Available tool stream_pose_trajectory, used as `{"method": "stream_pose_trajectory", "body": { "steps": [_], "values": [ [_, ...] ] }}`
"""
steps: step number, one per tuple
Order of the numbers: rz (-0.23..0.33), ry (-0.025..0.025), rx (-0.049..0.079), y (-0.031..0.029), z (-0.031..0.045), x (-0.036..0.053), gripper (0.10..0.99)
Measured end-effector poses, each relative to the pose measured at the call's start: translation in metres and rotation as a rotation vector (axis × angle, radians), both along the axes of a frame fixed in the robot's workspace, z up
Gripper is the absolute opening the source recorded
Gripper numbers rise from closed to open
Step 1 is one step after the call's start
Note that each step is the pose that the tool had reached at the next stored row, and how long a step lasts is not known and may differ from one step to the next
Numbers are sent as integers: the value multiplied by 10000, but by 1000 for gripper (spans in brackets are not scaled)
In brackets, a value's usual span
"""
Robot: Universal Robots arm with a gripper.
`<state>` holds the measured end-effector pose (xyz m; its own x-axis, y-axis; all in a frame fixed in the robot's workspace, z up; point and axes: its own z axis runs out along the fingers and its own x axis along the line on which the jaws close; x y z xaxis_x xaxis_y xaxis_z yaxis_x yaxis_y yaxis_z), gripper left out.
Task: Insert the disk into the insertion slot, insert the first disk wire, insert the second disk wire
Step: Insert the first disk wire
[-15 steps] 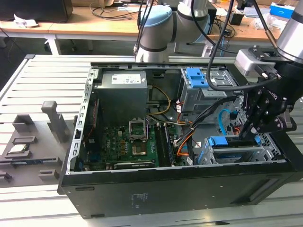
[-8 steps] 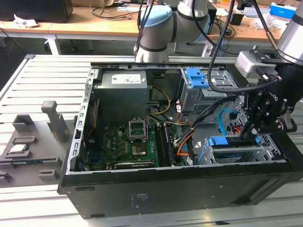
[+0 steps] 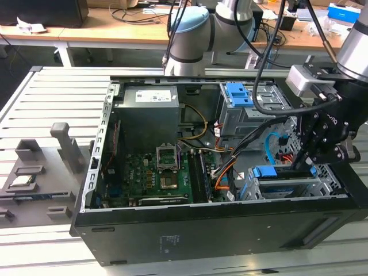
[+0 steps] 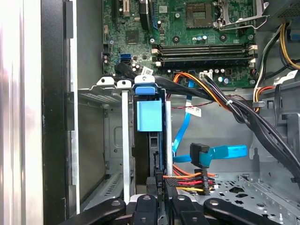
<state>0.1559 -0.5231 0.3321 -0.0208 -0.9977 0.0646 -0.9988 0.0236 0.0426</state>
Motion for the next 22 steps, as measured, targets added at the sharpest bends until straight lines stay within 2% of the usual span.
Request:
{"method": "stream_pose_trajectory", "body": {
  "steps": [3,4,6,8,10,11,12,14,16,22],
  "values": [
    [-1,0,10,0,-9,-1,196],
    [-1,0,-6,0,3,-1,259],
    [-2,0,-6,1,167,-1,259],
    [-1,0,-5,15,259,-1,259],
    [-1,0,-6,36,407,-1,247],
    [-2,1,-6,40,452,-1,180],
    [-1,1,-8,45,529,-1,114],
    [-2,1,-5,45,613,-1,106],
    [-1,0,-9,45,657,-1,106],
    [-1,0,-6,45,665,-1,106]
  ]
}}
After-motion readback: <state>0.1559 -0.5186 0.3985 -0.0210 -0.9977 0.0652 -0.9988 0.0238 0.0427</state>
